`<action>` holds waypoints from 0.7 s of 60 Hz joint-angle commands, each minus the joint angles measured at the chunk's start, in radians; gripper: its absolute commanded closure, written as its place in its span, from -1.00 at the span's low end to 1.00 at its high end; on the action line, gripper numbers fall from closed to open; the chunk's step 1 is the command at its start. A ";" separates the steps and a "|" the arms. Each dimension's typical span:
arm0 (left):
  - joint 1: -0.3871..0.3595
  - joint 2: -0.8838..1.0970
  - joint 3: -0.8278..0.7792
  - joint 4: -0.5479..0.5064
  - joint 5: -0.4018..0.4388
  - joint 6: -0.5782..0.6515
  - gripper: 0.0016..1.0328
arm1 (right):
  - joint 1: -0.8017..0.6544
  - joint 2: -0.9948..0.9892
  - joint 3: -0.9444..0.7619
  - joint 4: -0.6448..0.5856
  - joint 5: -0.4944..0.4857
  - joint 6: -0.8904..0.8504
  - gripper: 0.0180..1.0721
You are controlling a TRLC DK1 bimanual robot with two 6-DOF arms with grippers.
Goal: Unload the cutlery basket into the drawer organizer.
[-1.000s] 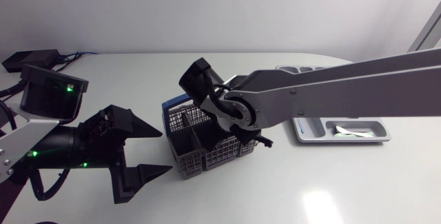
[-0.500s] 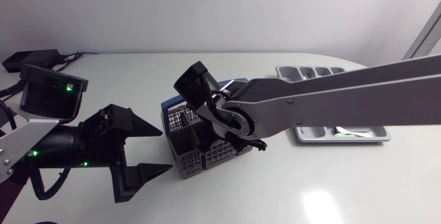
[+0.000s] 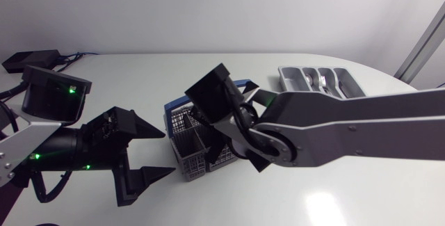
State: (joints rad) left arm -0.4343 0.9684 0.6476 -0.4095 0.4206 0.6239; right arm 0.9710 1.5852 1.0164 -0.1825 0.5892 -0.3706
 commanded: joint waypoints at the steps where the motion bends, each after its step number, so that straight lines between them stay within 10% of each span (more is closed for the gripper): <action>1: -0.011 -0.010 -0.025 0.009 -0.005 -0.018 -0.89 | 0.018 -0.060 -0.041 0.025 0.009 -0.041 0.88; 21: -0.100 0.010 0.083 0.000 -0.052 -0.075 -0.90 | -0.015 -0.340 -0.101 0.057 -0.086 -0.126 0.88; 42: -0.238 0.187 0.304 -0.009 -0.013 -0.239 -0.90 | -0.181 -0.561 -0.147 -0.074 -0.401 -0.044 0.86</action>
State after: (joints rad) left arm -0.6487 1.0969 0.8974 -0.4114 0.3893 0.4377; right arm 0.8158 1.0607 0.9062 -0.2371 0.2287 -0.4480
